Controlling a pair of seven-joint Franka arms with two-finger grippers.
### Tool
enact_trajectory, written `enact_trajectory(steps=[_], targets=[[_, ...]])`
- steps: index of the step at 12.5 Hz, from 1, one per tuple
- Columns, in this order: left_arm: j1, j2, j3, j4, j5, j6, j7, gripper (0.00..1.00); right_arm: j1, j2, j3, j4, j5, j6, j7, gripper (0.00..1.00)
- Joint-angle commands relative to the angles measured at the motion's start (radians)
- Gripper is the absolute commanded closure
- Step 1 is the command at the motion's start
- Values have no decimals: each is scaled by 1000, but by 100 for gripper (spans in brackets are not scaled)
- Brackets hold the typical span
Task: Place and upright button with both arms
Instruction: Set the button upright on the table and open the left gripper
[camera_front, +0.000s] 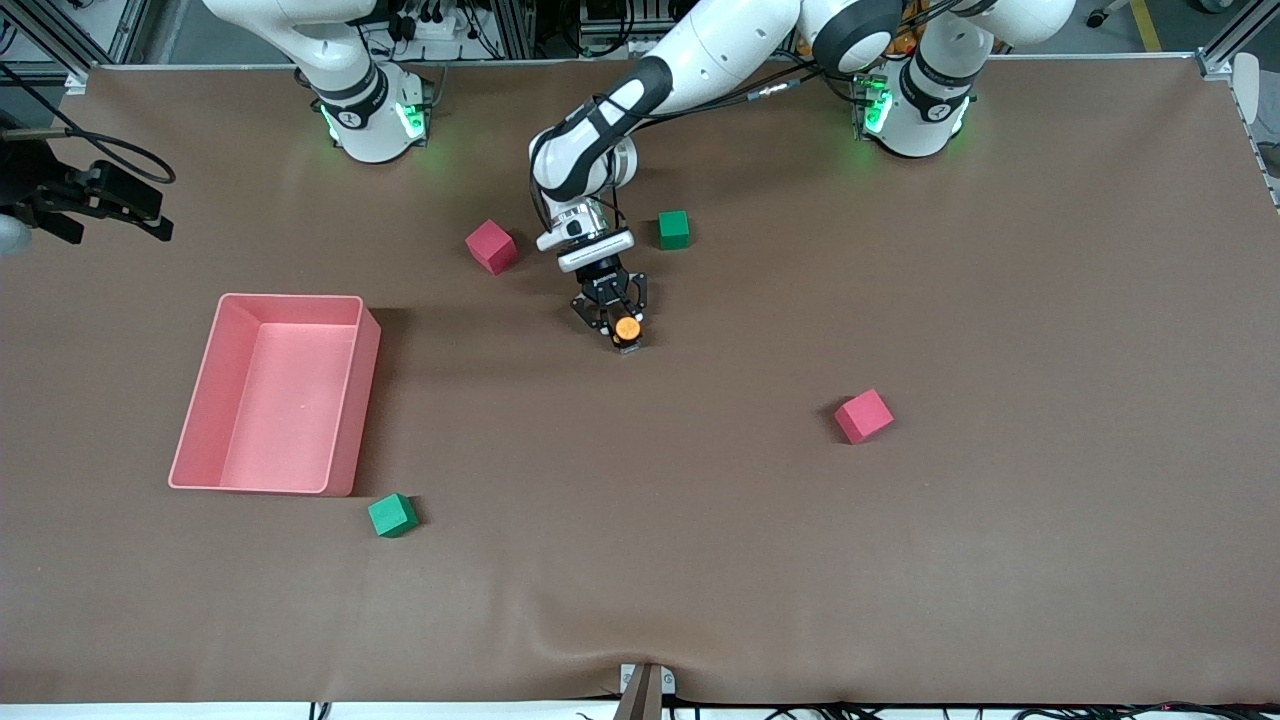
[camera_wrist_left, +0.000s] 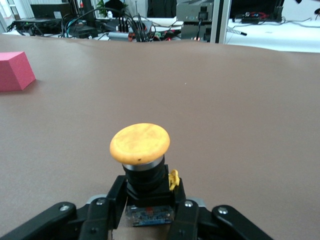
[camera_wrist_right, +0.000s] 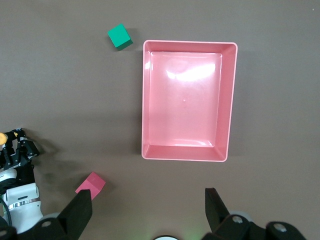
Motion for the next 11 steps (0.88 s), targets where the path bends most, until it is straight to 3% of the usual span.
enact_trajectory(steps=[1, 2, 3, 4, 5, 7, 11], targets=[[-3, 38, 7, 22, 70, 5, -69, 100, 9, 7, -2, 14, 6, -3, 16, 0], [-3, 39, 7, 22, 84, 14, -109, 100, 9, 7, -2, 14, 6, -6, 16, 0], [-3, 42, 7, 21, 84, 14, -117, 93, 7, 7, -2, 12, 6, -8, 16, 0], [-3, 42, 4, 22, 78, 14, -116, 38, 7, 7, -2, 12, 5, -8, 16, 0], [-3, 39, 3, 22, 73, 14, -111, 0, 7, 7, -2, 12, 5, -8, 16, 0], [-7, 29, -13, 22, 41, 14, -107, 0, 7, 7, -2, 12, 5, -11, 13, 0], [-10, -58, -57, 24, -179, -1, -53, 0, -5, 4, -8, 11, 2, -25, 4, 0]])
